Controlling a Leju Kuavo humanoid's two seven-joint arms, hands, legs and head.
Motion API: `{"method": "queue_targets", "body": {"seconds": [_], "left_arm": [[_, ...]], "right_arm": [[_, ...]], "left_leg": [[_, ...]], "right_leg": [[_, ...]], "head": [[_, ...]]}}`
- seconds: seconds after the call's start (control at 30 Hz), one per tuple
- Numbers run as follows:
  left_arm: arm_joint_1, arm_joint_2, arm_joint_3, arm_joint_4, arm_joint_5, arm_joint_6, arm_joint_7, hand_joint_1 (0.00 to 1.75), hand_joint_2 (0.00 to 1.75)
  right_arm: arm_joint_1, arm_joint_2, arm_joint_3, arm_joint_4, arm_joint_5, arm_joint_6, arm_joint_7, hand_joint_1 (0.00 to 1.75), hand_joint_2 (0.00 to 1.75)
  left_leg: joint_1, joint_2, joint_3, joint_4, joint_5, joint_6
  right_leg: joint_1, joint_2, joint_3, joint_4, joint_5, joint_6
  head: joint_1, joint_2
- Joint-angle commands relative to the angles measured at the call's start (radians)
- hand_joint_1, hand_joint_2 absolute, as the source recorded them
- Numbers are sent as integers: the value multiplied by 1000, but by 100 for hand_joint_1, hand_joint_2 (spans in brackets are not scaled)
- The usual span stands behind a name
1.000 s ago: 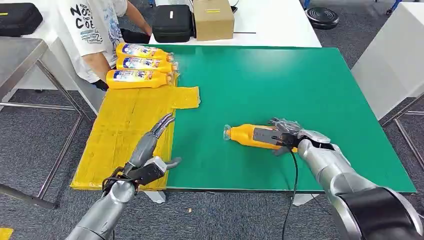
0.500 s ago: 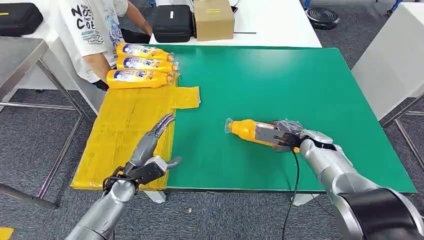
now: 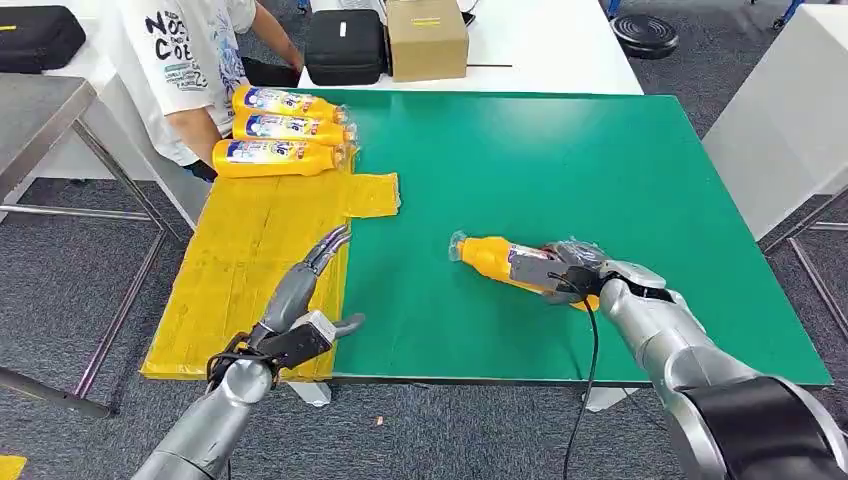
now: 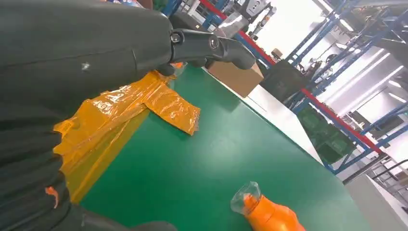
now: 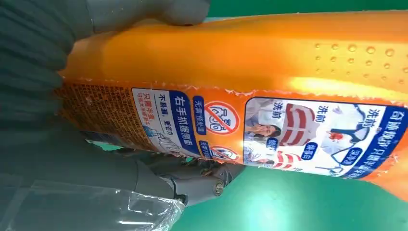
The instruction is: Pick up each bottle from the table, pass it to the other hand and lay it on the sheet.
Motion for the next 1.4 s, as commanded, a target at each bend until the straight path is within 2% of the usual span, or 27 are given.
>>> {"method": "queue_targets", "body": {"seconds": [0.03, 0.13, 0.3, 0.4, 0.43, 0.53, 0.57, 0.7, 0.77, 0.83, 1.07, 1.2, 1.27, 1.4], "left_arm": [[-44, -2, -21, 69, 0, -2, 5, 0, 175], [-44, -2, -21, 69, 0, -2, 5, 0, 175], [-23, 4, -15, 51, 3, 3, 13, 0, 175], [-2, 5, -2, 28, 6, 13, 22, 0, 175], [14, -2, 20, 14, 15, 29, 44, 0, 175], [48, -28, 94, -11, 65, 86, 85, 0, 175], [67, -88, 218, -16, 238, 18, 98, 0, 175], [72, -83, 245, -13, 595, -140, 182, 0, 175], [89, -61, 200, -19, 742, -211, 218, 0, 175], [101, -50, 172, -23, 767, -213, 216, 0, 175], [88, -38, 116, -18, 837, -209, 234, 0, 175], [77, -29, 104, -6, 891, -259, 251, 0, 175], [57, -28, 78, 3, 915, -312, 257, 0, 175], [43, -41, 46, -11, 908, -315, 255, 0, 175]], "right_arm": [[-18, 8, -8, 43, 4, 5, -3, 175, 175], [-18, 8, -8, 43, 4, 5, -3, 175, 175], [-23, 28, -25, 27, 0, -33, -61, 175, 175], [-2, 56, -78, -13, -45, -130, -157, 175, 175], [21, 71, -116, -51, -85, -189, -218, 175, 175], [87, 114, -191, -146, -161, -325, -311, 175, 175], [150, 150, -233, -244, -189, -456, -369, 175, 175], [315, 215, -224, -450, -180, -559, -350, 175, 175], [374, 222, -219, -519, -205, -572, -370, 175, 175], [414, 234, -214, -548, -223, -593, -394, 175, 175], [473, 249, -187, -613, -308, -638, -394, 175, 175], [477, 245, -115, -595, -358, -604, -394, 175, 175], [467, 252, -35, -566, -390, -582, -394, 175, 175], [446, 283, 46, -540, -455, -557, -394, 175, 175]], "left_leg": [[1, 0, 3, 0, -1, -1], [0, 0, 3, 0, -1, -1], [1, 1, 4, 0, -2, -2], [1, 2, 4, 0, -2, -2], [0, 2, 2, -1, -1, -1], [1, 4, 4, -1, -2, -2], [1, 3, 2, -1, -2, -1], [3, 2, 5, -1, -3, -2], [3, 1, 3, -2, -2, -2], [2, 1, 4, -2, -3, -2], [2, -1, 3, 0, -4, -2], [2, 0, 4, -1, -3, -3], [1, 0, 1, -1, -2, -2], [2, 1, 3, 0, -4, -2]], "right_leg": [[1, -1, 3, 0, -1, -1], [1, -1, 3, 0, -1, -1], [1, 0, 4, 0, -2, -1], [1, 2, 4, 0, -2, -2], [0, 1, 2, 0, 0, -1], [1, 3, 4, -1, -1, -1], [1, 2, 2, -1, -1, -1], [3, 1, 6, -1, -2, -2], [3, 1, 3, -1, -1, -2], [2, 0, 4, -1, -2, -2], [2, -1, 4, 0, -4, -2], [1, 0, 4, 0, -3, -2], [1, 0, 2, 0, -2, -2], [1, 1, 3, 1, -3, -2]], "head": [[0, 0], [0, 0], [0, 0], [0, 0], [0, 0], [0, 0], [0, 0], [0, 0], [0, 0], [0, 0], [0, 0], [0, 0], [0, 0], [0, 0]]}}
